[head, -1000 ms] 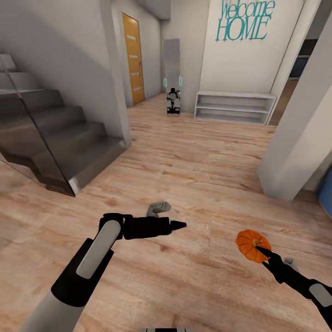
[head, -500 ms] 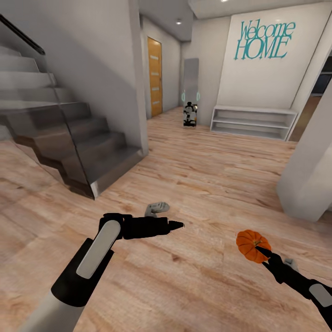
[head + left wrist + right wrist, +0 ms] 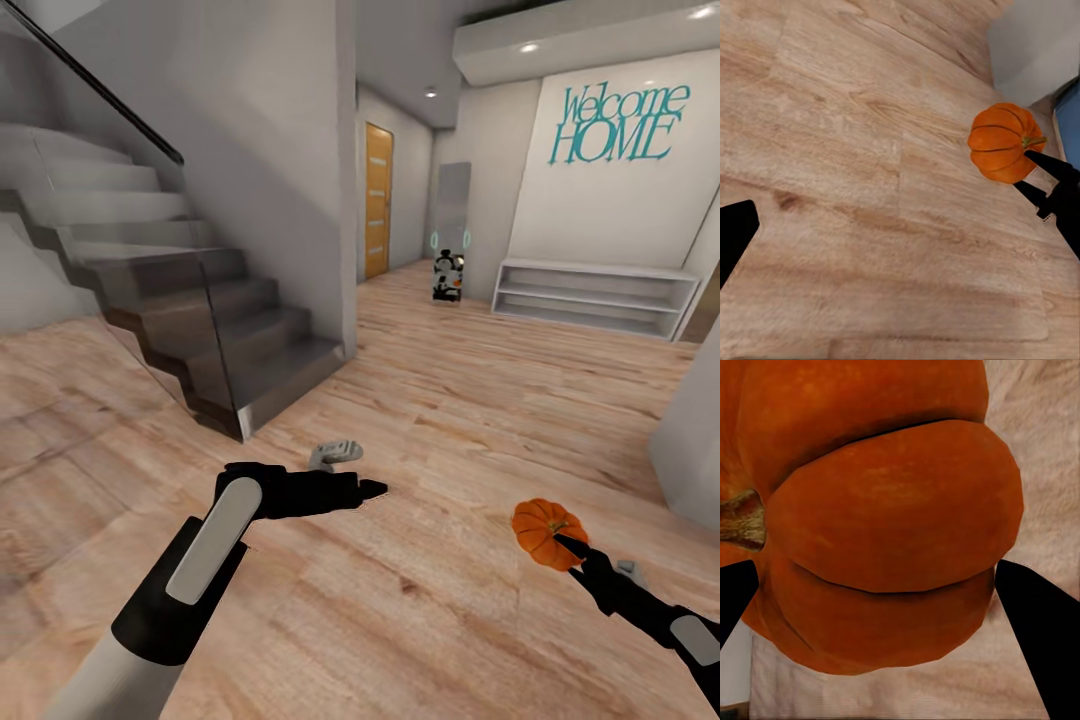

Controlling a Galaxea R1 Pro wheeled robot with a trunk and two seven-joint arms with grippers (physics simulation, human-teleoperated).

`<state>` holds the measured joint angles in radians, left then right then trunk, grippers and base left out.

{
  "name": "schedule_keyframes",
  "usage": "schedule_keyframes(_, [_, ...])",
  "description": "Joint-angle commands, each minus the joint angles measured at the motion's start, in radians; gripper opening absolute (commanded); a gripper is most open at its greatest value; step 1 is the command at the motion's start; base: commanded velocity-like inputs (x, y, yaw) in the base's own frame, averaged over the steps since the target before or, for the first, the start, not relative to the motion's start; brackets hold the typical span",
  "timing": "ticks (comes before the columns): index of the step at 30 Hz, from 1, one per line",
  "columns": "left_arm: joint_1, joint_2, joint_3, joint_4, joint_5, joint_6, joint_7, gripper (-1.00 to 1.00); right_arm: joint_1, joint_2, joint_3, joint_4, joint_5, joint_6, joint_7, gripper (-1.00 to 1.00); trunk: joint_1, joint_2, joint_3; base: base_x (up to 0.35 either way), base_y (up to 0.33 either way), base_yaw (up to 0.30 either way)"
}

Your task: Place each of the two pumpkins and all three candles from the living room inside a cabinet in the living room (use any cabinet), then make sure every cabinet is closed, and position the cauldron so it is next to a table in the living room.

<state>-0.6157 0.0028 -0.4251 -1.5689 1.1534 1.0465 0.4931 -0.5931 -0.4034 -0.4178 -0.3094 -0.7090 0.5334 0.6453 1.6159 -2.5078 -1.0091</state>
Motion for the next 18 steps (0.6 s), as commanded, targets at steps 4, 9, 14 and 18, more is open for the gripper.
schedule_keyframes(4, [-0.001, 0.000, -0.001, 0.000, 0.010, 0.001, 0.023, 1.00, -0.001, 0.000, -0.007, 0.000, -0.009, 0.008, 0.001, -1.00, -0.002, 0.001, 0.019, 0.000, 0.000, 0.244])
schedule_keyframes(9, [-0.001, 0.000, 0.000, 0.000, 0.010, 0.001, 0.029, 1.00, -0.001, 0.000, -0.007, 0.000, -0.009, 0.008, 0.001, -1.00, -0.004, 0.002, 0.043, 0.000, 0.000, 0.244])
schedule_keyframes(14, [-0.001, -0.001, 0.004, 0.010, 0.014, 0.001, 0.033, 1.00, -0.001, 0.000, -0.007, 0.000, -0.009, 0.009, 0.001, -1.00, -0.006, 0.003, 0.067, 0.000, 0.000, 0.244])
schedule_keyframes(18, [-0.001, -0.001, 0.005, 0.025, 0.016, 0.001, 0.031, 1.00, -0.001, 0.000, -0.007, 0.000, -0.009, 0.008, 0.001, -1.00, -0.008, 0.004, 0.086, 0.000, 0.000, 0.244])
